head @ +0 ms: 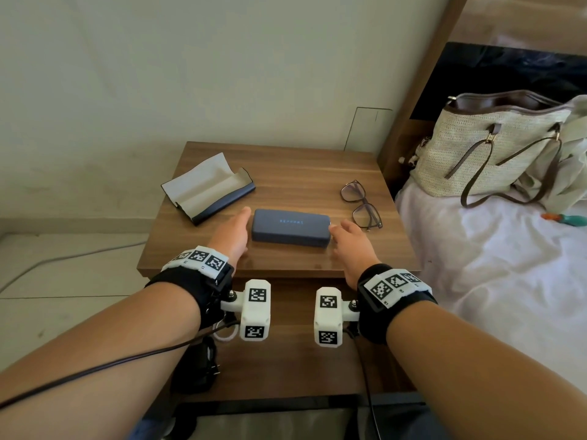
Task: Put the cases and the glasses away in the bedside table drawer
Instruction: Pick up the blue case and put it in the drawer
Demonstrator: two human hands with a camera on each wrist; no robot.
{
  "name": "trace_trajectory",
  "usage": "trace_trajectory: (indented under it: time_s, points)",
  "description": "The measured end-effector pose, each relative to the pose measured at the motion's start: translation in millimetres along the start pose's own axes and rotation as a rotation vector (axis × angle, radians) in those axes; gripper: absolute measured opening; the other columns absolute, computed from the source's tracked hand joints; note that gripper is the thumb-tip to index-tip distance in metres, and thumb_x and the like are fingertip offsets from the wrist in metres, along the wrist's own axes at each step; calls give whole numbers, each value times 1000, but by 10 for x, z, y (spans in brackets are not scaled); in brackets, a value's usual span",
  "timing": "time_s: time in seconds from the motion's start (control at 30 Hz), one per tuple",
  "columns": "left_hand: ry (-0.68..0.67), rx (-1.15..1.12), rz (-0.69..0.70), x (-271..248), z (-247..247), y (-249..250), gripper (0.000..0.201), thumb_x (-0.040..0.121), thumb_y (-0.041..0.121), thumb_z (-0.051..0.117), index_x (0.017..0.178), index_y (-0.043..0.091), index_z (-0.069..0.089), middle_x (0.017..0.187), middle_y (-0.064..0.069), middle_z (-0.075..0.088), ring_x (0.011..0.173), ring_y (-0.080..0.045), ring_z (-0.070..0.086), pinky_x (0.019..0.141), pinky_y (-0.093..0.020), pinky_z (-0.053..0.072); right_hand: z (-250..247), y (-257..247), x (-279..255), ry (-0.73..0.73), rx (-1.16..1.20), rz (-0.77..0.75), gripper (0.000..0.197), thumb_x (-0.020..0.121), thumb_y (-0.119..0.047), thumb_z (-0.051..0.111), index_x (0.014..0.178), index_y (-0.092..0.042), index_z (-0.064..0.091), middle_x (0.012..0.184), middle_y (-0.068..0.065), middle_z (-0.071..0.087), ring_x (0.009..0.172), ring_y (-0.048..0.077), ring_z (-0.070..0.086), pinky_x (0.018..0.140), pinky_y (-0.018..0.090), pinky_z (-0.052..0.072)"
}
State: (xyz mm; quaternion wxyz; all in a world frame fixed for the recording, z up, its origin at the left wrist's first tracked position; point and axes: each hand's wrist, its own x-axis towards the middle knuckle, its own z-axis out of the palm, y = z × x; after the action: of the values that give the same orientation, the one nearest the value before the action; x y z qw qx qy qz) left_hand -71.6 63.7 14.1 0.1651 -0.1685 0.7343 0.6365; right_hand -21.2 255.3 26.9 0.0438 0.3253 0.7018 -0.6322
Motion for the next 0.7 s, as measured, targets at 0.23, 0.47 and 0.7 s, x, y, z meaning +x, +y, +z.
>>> trace_trajectory:
  time_s: [0.23, 0.47, 0.7]
  points:
    - [-8, 163, 1, -5, 26, -49, 58, 96, 57, 34, 141, 22, 49, 141, -5, 54, 129, -27, 52, 108, -44, 42, 9, 19, -20, -52, -172, -97, 47, 96, -19, 48, 143, -16, 41, 140, 6, 50, 117, 18, 48, 97, 30, 38]
    - [-11, 177, 21, -86, 49, -33, 58, 97, 55, 37, 141, 19, 49, 145, -6, 51, 134, -27, 48, 112, -46, 37, 0, 24, -95, -82, -217, -129, 42, 95, -19, 50, 137, -16, 47, 128, 6, 55, 104, 15, 46, 87, 28, 36]
    - [-16, 215, 127, -287, 58, -70, 29, 99, 41, 40, 115, 28, 61, 107, 4, 59, 107, -21, 59, 105, -45, 45, -108, 99, -250, -25, -111, -94, 44, 94, -19, 51, 138, -18, 48, 124, 2, 59, 107, 15, 50, 95, 31, 43]
